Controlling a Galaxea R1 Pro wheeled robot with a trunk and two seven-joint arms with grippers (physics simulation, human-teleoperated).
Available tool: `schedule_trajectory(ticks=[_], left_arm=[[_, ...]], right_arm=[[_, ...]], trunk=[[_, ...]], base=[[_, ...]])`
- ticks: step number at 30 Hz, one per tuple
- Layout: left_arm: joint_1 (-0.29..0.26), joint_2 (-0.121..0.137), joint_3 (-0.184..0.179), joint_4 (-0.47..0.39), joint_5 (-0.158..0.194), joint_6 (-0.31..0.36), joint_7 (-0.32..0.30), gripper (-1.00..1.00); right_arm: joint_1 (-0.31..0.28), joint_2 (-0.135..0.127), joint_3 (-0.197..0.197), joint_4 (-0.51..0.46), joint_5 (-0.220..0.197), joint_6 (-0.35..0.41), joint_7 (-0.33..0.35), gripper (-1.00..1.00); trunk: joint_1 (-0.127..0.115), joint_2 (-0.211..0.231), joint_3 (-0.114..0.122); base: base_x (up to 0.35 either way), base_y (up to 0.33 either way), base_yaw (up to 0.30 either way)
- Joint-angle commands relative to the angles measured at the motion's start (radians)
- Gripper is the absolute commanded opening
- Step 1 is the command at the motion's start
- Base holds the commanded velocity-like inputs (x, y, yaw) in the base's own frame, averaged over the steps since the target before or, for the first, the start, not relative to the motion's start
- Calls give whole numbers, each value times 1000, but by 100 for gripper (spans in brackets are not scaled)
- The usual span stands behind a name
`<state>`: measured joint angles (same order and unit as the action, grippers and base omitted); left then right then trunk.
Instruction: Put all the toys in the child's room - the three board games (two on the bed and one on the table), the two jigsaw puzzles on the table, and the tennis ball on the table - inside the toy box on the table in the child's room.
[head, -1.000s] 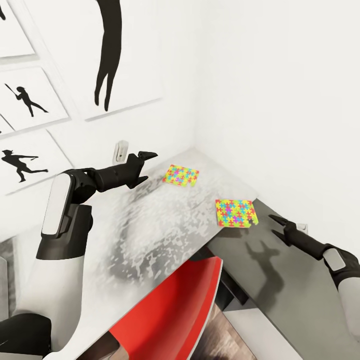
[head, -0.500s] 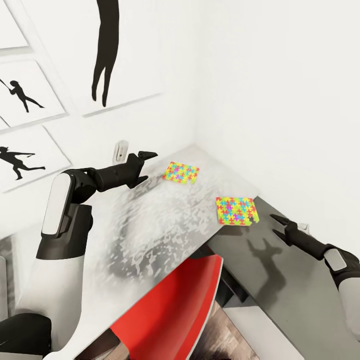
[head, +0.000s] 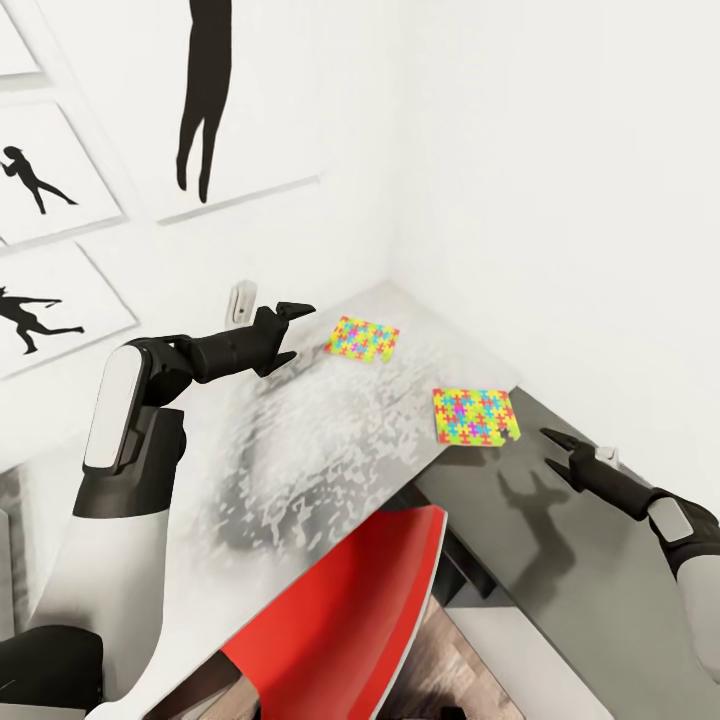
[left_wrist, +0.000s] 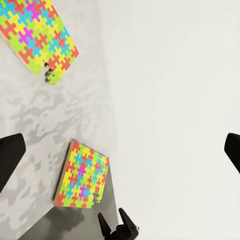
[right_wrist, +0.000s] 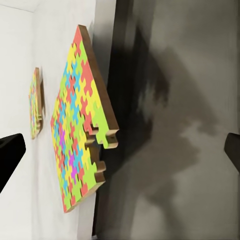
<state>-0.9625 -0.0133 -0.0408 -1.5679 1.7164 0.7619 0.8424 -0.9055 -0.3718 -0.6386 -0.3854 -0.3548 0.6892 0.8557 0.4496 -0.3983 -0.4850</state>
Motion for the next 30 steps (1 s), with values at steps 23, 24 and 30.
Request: schedule_trajectory(ticks=[23,24,30], left_arm=[[-2,-1,1,2,9,0,10,100],[-2,-1,1,2,9,0,10,100],[-2,-1,1,2,9,0,10,100]], right_arm=[[1,3,-6,0,-1,6,2,100],[1,3,-6,0,-1,6,2,100],[2,2,-6,0,-1,6,1,100]], trunk=[[0,-2,-8],[0,-2,-8],[0,-2,-8]], base=[[0,0,66],[0,0,41],[0,0,17]])
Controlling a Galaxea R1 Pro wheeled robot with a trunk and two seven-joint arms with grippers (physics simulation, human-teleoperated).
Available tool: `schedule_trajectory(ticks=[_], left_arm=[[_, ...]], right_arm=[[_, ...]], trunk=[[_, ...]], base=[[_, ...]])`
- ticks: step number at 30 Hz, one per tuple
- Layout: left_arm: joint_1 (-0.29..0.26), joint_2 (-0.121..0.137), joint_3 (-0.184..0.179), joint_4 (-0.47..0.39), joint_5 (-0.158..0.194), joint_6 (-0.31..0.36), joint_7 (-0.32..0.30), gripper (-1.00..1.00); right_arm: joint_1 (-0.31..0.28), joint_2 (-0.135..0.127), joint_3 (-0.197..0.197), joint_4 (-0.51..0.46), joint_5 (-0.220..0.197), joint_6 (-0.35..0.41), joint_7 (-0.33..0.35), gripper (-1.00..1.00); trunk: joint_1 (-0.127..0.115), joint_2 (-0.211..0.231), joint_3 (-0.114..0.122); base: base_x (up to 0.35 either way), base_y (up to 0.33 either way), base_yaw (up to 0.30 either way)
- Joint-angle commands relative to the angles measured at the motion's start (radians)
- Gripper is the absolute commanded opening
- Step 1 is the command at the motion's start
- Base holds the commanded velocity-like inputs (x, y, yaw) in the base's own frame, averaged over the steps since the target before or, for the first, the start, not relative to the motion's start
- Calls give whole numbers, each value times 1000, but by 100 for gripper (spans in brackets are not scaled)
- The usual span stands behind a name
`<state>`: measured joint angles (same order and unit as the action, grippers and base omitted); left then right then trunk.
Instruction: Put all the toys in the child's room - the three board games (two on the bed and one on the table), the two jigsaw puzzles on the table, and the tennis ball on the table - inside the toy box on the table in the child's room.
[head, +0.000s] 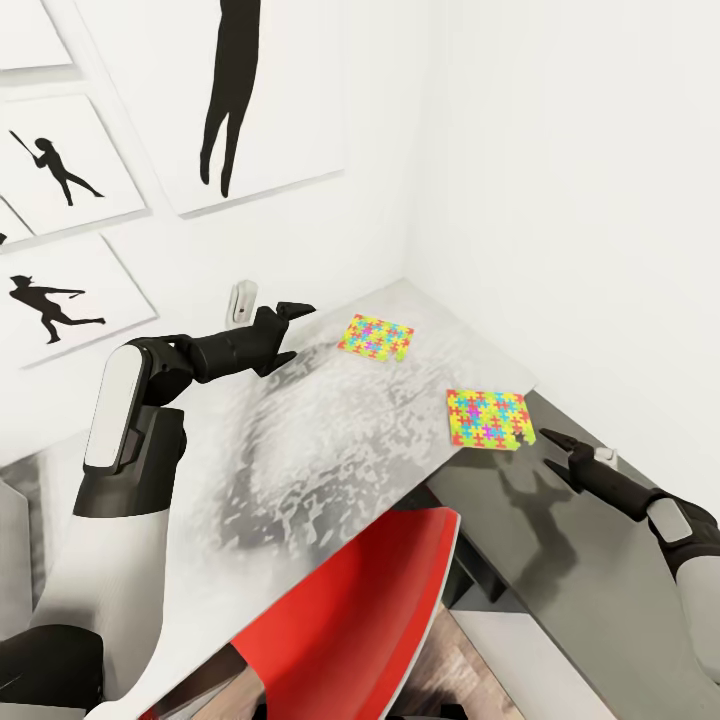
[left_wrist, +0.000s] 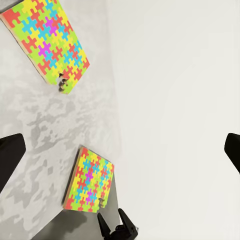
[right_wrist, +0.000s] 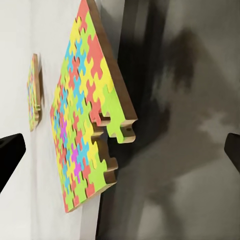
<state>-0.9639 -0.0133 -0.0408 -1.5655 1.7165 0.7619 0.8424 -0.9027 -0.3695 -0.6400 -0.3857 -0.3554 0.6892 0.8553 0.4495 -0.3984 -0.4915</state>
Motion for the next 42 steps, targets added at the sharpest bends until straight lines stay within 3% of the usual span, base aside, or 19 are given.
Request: schedule_trajectory(ticks=[1,14,29,42], left_arm=[[-1,0,1,-1,9,1,10,100],[-1,0,1,-1,9,1,10,100],[-1,-1,-1,-1,9,1,10,100],[0,-1,-1,-1,9,1,10,100]], right_arm=[[-1,0,-4,1,0,6,2,100],[-1,-4,-4,1,0,6,1,100],[-1,-6,-4,1,0,6,1,100],[1,-6,-4,1,0,6,2,100]], trunk=[[1,-2,-1],[1,-2,-1],[1,-2,-1],[1,-2,-1]], base=[[0,0,9],[0,0,10],[0,0,183],[0,0,45]])
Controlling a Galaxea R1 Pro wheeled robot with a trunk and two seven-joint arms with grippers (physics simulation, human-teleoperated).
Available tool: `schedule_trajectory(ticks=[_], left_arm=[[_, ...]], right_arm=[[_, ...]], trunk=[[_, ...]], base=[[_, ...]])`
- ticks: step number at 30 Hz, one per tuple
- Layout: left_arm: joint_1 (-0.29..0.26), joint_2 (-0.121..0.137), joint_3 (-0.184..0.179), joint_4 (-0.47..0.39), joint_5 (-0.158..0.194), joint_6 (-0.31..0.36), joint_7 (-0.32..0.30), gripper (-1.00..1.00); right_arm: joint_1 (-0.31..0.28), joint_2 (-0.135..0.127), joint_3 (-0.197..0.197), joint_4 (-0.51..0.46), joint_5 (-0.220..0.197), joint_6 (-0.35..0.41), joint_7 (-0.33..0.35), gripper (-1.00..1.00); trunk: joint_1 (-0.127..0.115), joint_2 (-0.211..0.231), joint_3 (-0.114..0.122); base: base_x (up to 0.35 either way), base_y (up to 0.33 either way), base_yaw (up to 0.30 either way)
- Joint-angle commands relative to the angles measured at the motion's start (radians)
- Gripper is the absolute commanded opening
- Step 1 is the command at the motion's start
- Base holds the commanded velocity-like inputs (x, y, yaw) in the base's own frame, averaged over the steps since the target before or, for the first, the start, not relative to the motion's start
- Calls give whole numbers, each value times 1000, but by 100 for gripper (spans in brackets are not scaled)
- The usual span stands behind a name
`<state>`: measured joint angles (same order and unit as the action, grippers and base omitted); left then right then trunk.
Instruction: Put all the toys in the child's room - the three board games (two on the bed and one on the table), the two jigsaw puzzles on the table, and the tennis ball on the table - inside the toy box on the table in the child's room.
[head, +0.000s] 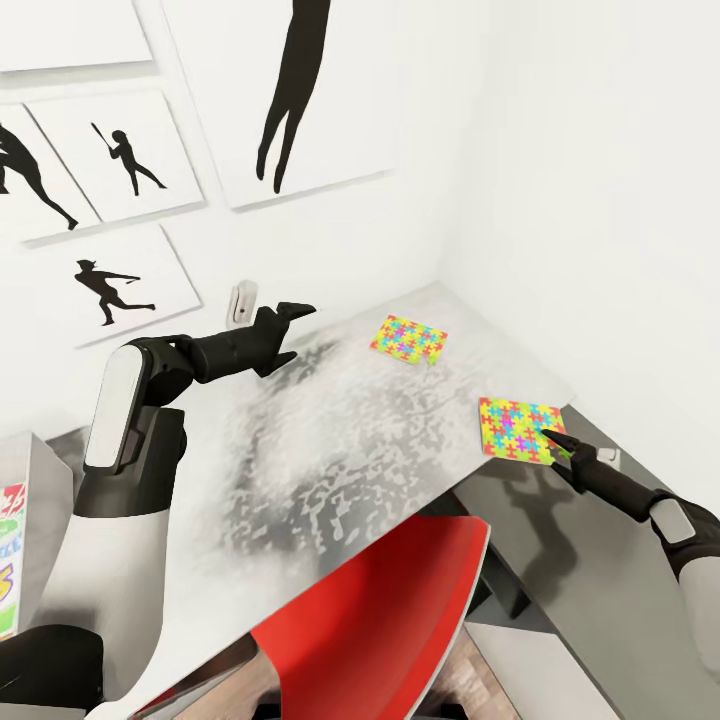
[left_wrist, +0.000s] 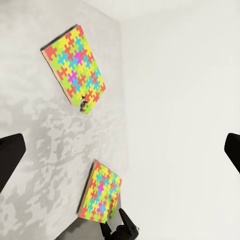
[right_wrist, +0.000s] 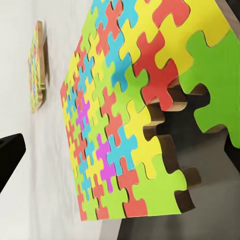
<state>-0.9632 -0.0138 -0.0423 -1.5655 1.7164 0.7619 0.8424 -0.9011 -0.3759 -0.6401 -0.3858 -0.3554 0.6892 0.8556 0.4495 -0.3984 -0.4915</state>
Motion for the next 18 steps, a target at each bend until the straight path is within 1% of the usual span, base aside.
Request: schedule_trajectory(ticks=[1,15,18], left_arm=[[-1,-1,1,-1,9,1,10,100],[0,-1,1,-1,9,1,10,100],[0,-1,1,-1,9,1,10,100]], right_arm=[[-1,0,-5,1,0,6,2,100],[3,0,-6,1,-2,6,2,100],[5,0,-11,1,-8,6,2,100]], trunk=[[1,-2,-1],[1,-2,-1],[1,-2,-1]], base=[[0,0,11],[0,0,4],[0,0,0]])
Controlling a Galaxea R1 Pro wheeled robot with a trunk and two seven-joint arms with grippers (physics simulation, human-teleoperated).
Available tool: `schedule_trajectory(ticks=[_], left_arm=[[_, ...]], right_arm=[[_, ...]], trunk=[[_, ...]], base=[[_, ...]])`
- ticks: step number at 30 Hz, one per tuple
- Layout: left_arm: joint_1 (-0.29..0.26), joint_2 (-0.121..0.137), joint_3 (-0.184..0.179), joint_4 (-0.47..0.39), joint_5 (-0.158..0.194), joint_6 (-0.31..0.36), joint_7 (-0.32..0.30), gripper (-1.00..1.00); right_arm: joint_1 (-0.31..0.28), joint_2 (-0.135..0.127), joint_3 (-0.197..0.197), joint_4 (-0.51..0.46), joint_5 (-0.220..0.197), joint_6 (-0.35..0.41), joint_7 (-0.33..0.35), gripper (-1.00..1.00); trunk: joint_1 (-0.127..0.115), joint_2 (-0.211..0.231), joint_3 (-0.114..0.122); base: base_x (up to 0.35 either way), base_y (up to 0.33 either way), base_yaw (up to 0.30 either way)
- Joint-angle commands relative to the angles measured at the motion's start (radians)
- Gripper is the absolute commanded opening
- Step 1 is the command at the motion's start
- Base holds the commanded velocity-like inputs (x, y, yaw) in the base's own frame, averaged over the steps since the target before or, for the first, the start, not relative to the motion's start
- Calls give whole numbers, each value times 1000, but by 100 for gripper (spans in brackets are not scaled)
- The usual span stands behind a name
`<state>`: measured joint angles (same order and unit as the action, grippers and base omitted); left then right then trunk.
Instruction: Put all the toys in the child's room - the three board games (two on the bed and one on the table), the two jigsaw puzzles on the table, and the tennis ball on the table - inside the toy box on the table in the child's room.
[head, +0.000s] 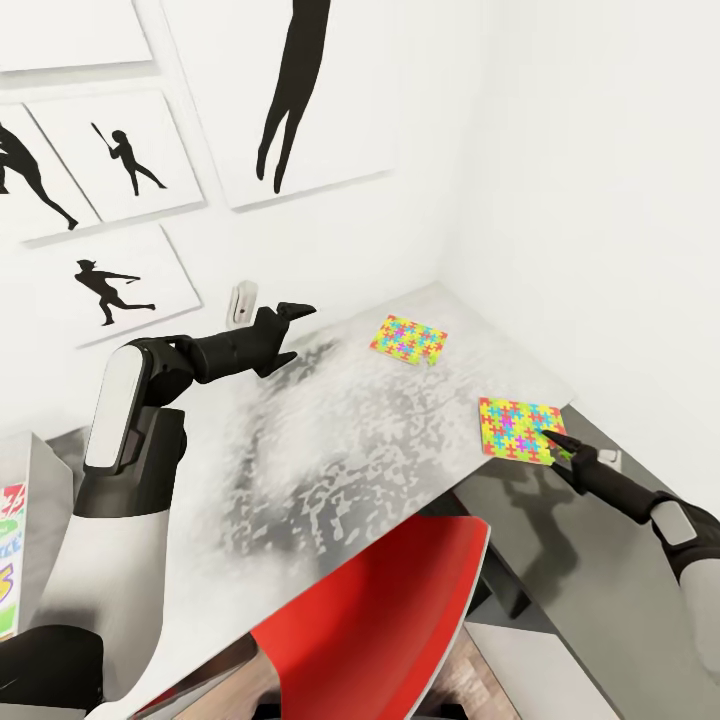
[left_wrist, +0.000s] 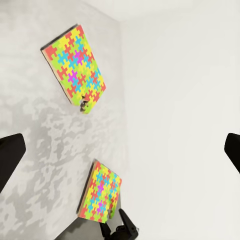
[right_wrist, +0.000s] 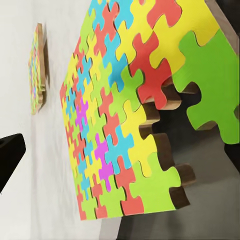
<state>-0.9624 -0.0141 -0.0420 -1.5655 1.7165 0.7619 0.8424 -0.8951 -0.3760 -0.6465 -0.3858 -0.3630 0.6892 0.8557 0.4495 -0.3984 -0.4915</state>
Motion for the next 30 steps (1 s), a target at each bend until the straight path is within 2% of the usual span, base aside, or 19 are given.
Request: schedule_trajectory(ticks=[1,30], left_arm=[[-1,-1,1,-1,9,1,10,100],[-1,0,1,-1,9,1,10,100]], right_arm=[[-1,0,-8,1,-3,6,2,100],[1,7,-23,1,-11,6,3,100]], trunk=[[1,-2,-1],[1,-2,-1]], base=[[0,0,0],[0,0,0]])
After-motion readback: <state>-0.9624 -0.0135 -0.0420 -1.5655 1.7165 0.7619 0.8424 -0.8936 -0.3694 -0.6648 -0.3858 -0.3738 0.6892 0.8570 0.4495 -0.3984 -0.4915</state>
